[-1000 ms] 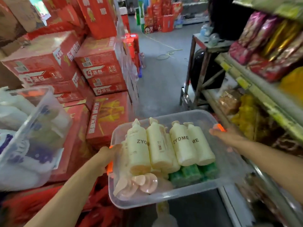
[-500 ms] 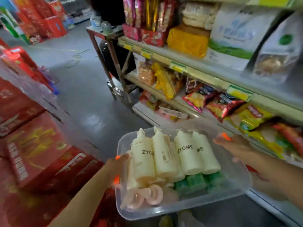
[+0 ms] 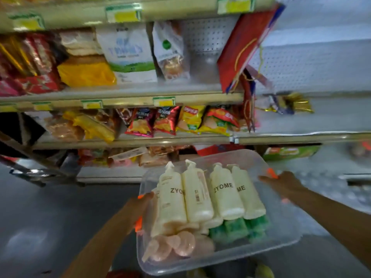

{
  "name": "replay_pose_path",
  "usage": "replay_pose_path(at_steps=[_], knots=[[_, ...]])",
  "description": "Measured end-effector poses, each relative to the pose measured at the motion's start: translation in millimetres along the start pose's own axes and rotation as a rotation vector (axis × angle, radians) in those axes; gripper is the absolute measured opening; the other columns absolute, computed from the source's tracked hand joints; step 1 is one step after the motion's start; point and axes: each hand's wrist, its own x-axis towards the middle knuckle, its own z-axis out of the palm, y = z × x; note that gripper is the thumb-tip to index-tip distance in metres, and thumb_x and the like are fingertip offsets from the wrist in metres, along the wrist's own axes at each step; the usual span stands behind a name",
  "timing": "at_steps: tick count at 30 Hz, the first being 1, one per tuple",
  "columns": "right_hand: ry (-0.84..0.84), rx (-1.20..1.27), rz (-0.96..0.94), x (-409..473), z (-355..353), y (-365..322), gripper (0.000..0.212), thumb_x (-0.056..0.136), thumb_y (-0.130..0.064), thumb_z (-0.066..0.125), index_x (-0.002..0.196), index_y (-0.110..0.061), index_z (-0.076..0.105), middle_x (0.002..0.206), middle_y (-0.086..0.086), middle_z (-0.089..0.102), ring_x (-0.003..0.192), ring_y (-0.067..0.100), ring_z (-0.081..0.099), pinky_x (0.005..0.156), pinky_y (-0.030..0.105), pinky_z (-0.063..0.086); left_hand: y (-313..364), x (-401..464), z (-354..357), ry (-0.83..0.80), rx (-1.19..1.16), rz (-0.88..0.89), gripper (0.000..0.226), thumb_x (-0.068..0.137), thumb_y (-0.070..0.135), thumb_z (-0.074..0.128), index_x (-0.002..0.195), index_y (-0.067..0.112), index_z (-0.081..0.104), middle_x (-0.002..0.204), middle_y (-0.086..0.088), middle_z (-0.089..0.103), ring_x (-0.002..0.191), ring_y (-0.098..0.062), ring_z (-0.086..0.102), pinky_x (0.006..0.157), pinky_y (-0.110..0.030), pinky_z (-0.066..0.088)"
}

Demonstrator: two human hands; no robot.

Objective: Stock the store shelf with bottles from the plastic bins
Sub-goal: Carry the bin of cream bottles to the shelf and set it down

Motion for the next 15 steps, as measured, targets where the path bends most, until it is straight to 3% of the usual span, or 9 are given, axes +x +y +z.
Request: replay_pose_path(at_steps=[4, 8, 12, 15], knots=[[0.098, 0.078, 0.107, 4.9, -41.7, 69.0, 0.044, 0.074, -0.044, 0.080, 0.075, -0.003, 0.063, 0.062, 0.011, 0.064, 0.056, 0.026, 0.063, 0.045, 0.026, 0.043, 28.1, -9.4, 56.7, -0.098, 0.066, 0.045, 0.033, 0.091, 0.039, 0.061, 0.093, 0.006, 0.065, 0.084, -0.014, 0.071, 0.073, -0.027, 0.068, 0.058, -0.029, 0.052], [0.157, 0.105, 0.205, 10.9, -86.0, 130.1, 0.048, 0.072, -0.045, 0.081, 0.077, 0.000, 0.064, 0.057, 0.012, 0.062, 0.052, 0.026, 0.063, 0.042, 0.024, 0.040, 52.1, -22.8, 120.1, -0.160, 0.156, 0.093, 0.034, 0.091, 0.042, 0.060, 0.093, 0.009, 0.065, 0.085, -0.014, 0.072, 0.077, -0.029, 0.070, 0.070, -0.034, 0.057], [0.185, 0.094, 0.263, 21.9, -134.4, 181.1, 0.050, 0.072, -0.046, 0.079, 0.077, 0.002, 0.064, 0.059, 0.017, 0.065, 0.054, 0.029, 0.066, 0.047, 0.027, 0.044, 69.4, -39.5, 187.3, -0.187, 0.218, 0.108, 0.037, 0.091, 0.046, 0.059, 0.098, 0.009, 0.062, 0.085, -0.013, 0.072, 0.077, -0.028, 0.069, 0.066, -0.032, 0.055], [0.190, 0.086, 0.276, 34.3, -172.4, 210.0, 0.049, 0.073, -0.044, 0.078, 0.077, 0.003, 0.063, 0.060, 0.017, 0.064, 0.055, 0.029, 0.065, 0.050, 0.028, 0.046, 75.2, -51.3, 235.7, -0.213, 0.233, 0.088, 0.039, 0.089, 0.047, 0.060, 0.102, 0.011, 0.061, 0.097, -0.014, 0.071, 0.089, -0.032, 0.069, 0.084, -0.043, 0.056]])
